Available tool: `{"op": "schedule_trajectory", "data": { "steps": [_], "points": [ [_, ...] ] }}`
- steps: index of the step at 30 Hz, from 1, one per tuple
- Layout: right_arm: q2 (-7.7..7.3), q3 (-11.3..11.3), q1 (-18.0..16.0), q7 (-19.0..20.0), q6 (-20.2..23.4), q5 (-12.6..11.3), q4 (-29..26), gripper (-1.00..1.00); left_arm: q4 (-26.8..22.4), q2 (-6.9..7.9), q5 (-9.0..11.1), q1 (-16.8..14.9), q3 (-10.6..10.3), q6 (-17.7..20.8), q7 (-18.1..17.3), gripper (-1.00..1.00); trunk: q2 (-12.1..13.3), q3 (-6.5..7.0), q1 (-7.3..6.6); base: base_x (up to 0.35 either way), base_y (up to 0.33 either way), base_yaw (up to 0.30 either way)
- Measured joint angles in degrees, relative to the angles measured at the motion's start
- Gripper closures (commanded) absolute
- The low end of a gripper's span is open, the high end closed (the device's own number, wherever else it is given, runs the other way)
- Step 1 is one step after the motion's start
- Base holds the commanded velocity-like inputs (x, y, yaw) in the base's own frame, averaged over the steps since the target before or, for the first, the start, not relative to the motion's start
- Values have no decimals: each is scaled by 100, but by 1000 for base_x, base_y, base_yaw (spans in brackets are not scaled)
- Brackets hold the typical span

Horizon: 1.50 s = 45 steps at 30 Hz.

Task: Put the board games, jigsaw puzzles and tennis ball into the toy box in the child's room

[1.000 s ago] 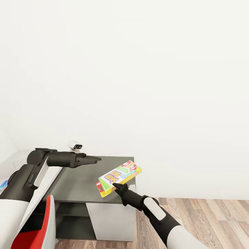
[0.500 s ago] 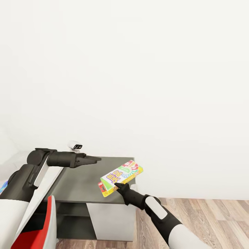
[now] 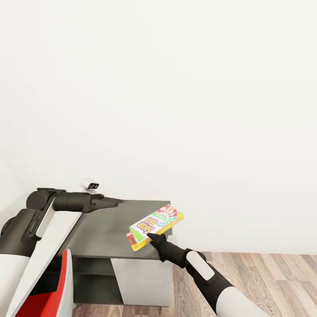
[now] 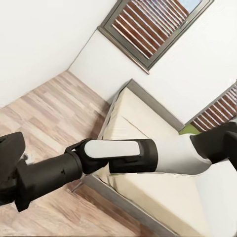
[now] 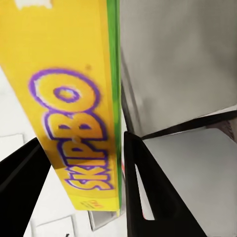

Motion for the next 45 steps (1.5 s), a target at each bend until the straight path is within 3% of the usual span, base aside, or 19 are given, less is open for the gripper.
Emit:
{"op": "schedule_trajectory", "data": {
  "steps": [4, 8, 10, 14, 20, 27, 45],
  "points": [
    [-74, -8, -44, -44, -4, 13, -6, 100, -5, 275, 4, 1, 13, 0, 0, -100, 161, 72, -88, 0, 0, 0],
    [-469, -12, -92, -119, 41, 6, -5, 100, -10, 425, 74, 1, 16, 0, 1, -100, 323, 145, -176, 0, 0, 0],
    [-779, -42, -93, -117, 122, -19, 5, 100, -14, 499, 125, 2, 17, 0, 1, -100, 325, 145, -176, 0, 0, 0],
    [-974, -27, -89, -78, 276, -67, -3, 100, -14, 559, 149, 1, 16, 0, 1, -100, 325, 145, -177, -19, 0, 0],
    [-955, -10, -70, 40, 312, -81, -62, 100, -13, 571, 151, 1, 9, 0, 1, -100, 323, 145, -175, -192, 0, 0],
    [-1011, 11, 0, 330, 276, -18, -639, 100, -14, 572, 154, 1, 9, 0, 1, -100, 324, 146, -177, -32, 0, 0],
    [-1031, 6, 24, 360, 219, -2, -725, 100, -40, 563, 148, 1, -2, 0, 1, -100, 324, 260, -177, 0, 0, 0]
  ]
}}
